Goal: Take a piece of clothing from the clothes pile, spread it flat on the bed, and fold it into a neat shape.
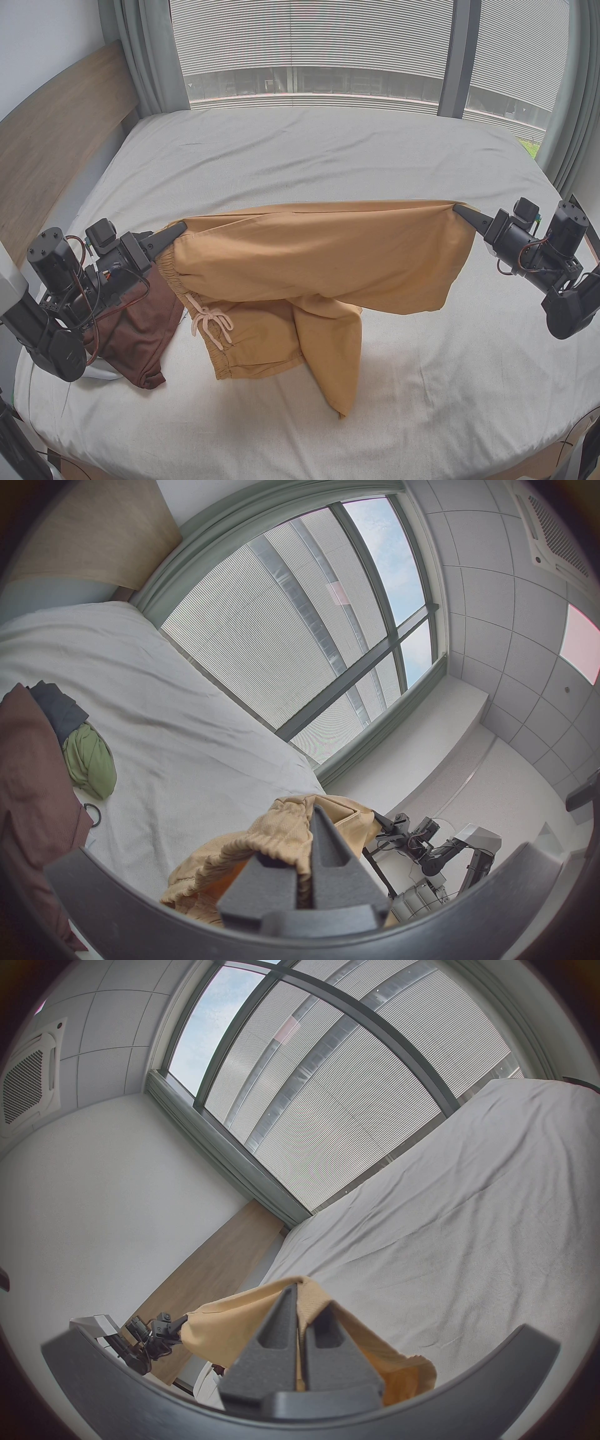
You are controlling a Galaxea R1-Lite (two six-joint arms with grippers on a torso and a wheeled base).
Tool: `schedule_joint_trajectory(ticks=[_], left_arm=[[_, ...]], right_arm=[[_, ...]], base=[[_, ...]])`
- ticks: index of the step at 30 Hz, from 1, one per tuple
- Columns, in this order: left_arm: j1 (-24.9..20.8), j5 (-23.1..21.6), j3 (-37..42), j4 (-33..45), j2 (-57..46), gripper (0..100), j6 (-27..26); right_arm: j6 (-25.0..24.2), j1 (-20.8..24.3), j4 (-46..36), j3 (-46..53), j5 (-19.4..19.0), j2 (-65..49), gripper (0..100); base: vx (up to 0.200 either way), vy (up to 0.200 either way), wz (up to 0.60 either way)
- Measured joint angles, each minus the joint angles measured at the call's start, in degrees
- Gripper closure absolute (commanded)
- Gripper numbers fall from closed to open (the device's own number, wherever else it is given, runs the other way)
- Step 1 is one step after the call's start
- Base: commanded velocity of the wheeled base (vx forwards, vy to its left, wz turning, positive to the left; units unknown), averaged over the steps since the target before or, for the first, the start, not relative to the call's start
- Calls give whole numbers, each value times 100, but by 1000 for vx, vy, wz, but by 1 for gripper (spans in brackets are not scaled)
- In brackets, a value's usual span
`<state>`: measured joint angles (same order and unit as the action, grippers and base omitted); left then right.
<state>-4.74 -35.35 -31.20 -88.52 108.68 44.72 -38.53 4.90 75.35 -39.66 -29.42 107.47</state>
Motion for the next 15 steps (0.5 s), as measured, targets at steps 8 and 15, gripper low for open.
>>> schedule_joint_trajectory(ticks=[8,15], left_arm=[[-22,196,-52,-22,218,100,-10],[-43,300,-306,-24,489,100,-2]], right_arm=[[137,0,68,-201,5,380,100],[139,46,66,-507,18,672,100]], base=[[0,0,0],[0,0,0]])
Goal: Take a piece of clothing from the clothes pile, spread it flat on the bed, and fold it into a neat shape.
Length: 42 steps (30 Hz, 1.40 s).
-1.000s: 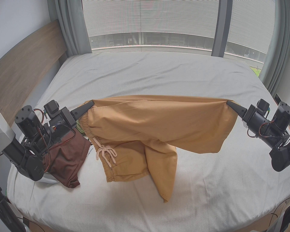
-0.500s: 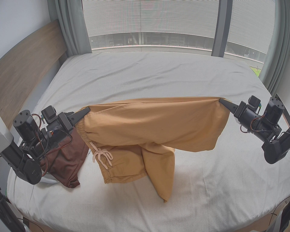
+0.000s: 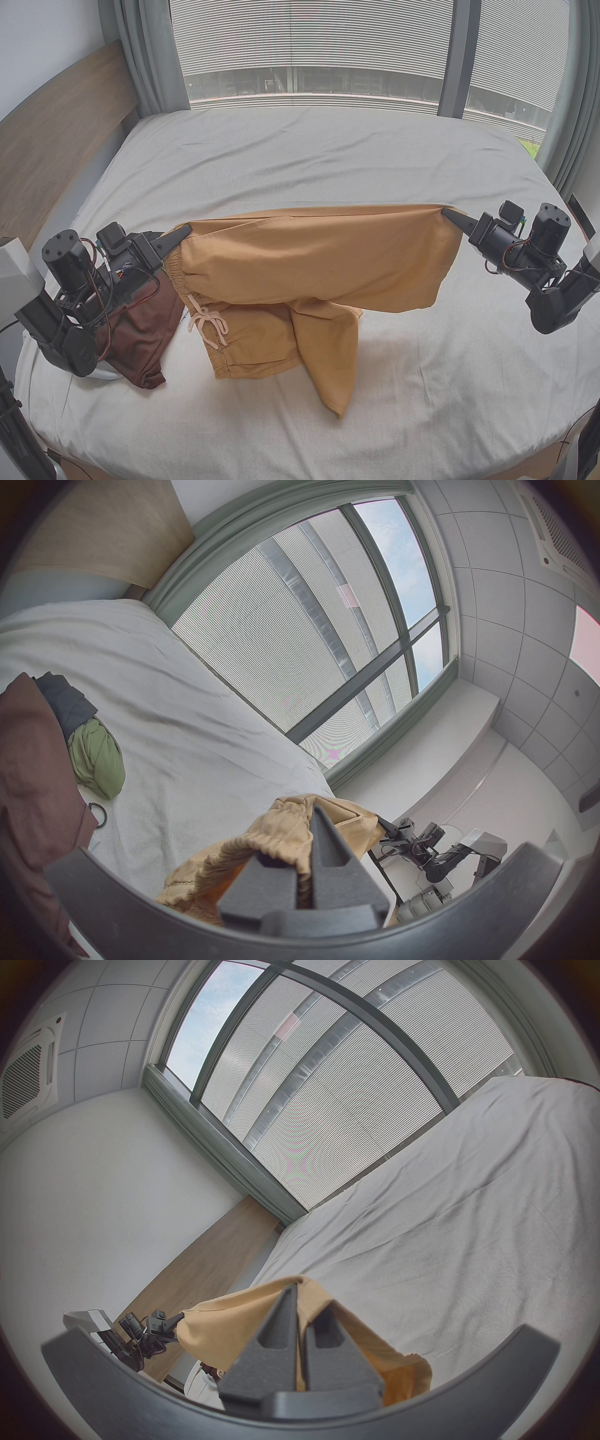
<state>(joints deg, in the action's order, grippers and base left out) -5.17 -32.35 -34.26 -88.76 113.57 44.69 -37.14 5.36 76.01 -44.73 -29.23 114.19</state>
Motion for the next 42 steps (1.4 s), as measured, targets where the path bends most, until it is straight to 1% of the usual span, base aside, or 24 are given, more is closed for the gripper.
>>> schedule_joint_trajectory(ticks=[5,12,20,30,42], left_arm=[[-1,143,-306,0,258,100,4],[-6,211,-775,0,628,100,20],[-39,474,-1315,2,1074,100,24],[-61,592,-1864,7,1585,100,30],[-39,685,-2461,11,2110,100,38]], right_arm=[[-2,34,-33,-340,0,260,100],[-2,59,-68,-880,-5,730,100],[-13,52,-250,-1521,-13,1228,100],[-21,54,-506,-2275,-16,1770,100],[-21,94,-536,-3085,12,2439,100]], base=[[0,0,0],[0,0,0],[0,0,0],[0,0,0],[0,0,0]])
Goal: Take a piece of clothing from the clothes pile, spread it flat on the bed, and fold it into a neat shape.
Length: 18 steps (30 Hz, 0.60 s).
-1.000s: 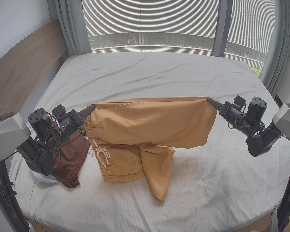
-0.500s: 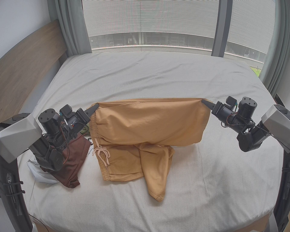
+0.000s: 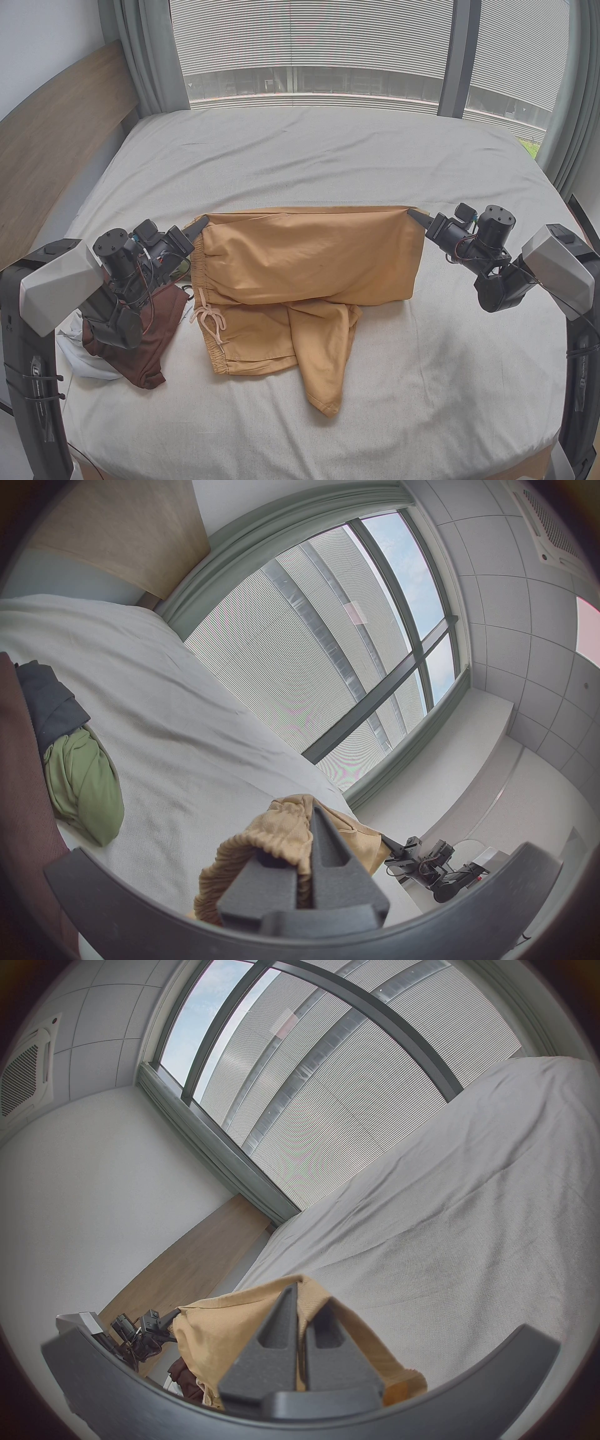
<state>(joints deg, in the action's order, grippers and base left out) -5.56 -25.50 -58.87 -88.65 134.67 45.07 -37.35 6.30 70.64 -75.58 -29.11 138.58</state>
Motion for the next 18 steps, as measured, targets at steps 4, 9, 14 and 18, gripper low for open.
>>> schedule_joint_trajectory(ticks=[4,9,14,18], left_arm=[[7,55,-207,0,172,100,1],[11,252,-511,0,361,100,52],[33,293,-684,0,469,0,72],[55,306,-769,5,518,0,102]], right_arm=[[0,45,0,-226,5,163,100],[-1,85,-15,-499,10,299,100],[0,119,-77,-678,11,373,100],[0,119,-154,-914,18,422,0]], base=[[0,0,0],[0,0,0],[0,0,0],[0,0,0]])
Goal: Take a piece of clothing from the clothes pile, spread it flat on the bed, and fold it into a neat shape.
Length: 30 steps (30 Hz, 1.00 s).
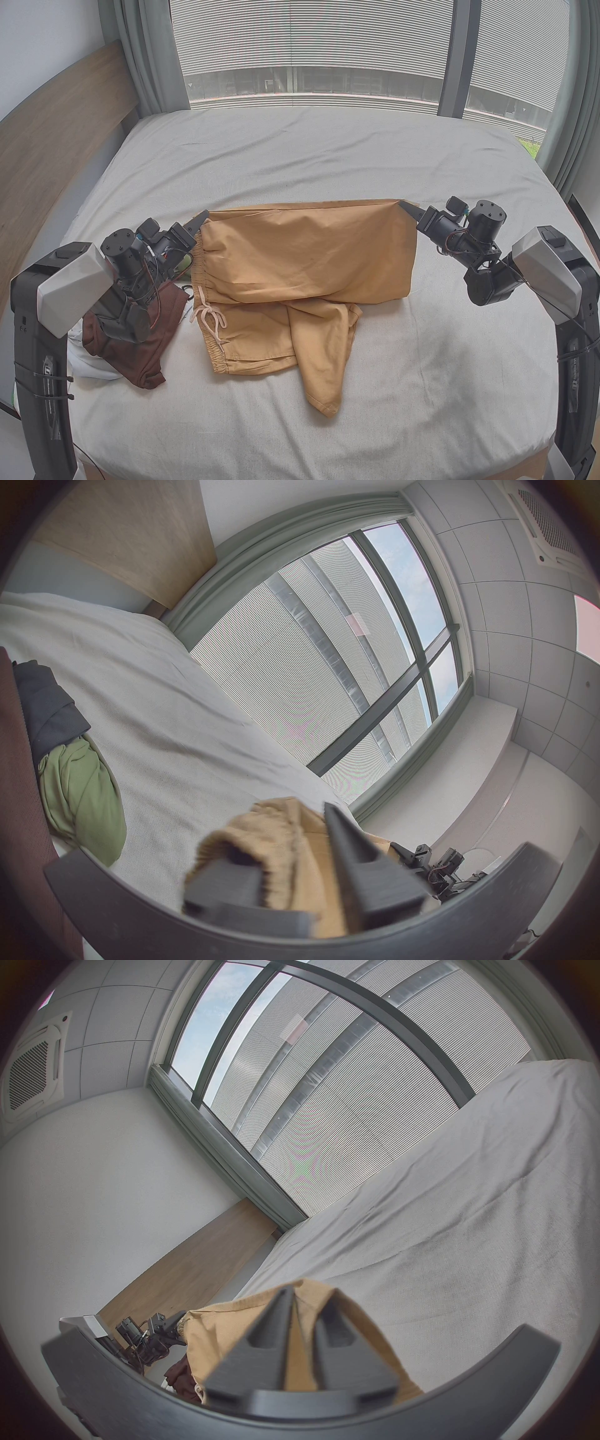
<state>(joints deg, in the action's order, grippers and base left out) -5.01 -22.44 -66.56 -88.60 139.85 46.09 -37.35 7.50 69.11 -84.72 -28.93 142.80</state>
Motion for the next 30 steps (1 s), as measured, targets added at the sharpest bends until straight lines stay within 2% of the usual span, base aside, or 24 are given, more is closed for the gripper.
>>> schedule_joint_trajectory(ticks=[9,13,23,30], left_arm=[[88,88,-194,93,50,0,79],[105,162,-246,202,56,0,87],[100,274,-199,714,43,0,41],[122,349,422,1191,-200,0,-439]], right_arm=[[5,-1,-468,-839,249,119,0],[54,-23,-523,-874,312,96,0],[500,21,-112,694,367,-168,0],[585,151,594,1764,373,-250,0]], base=[[0,0,0],[0,0,0],[0,0,0],[0,0,0]])
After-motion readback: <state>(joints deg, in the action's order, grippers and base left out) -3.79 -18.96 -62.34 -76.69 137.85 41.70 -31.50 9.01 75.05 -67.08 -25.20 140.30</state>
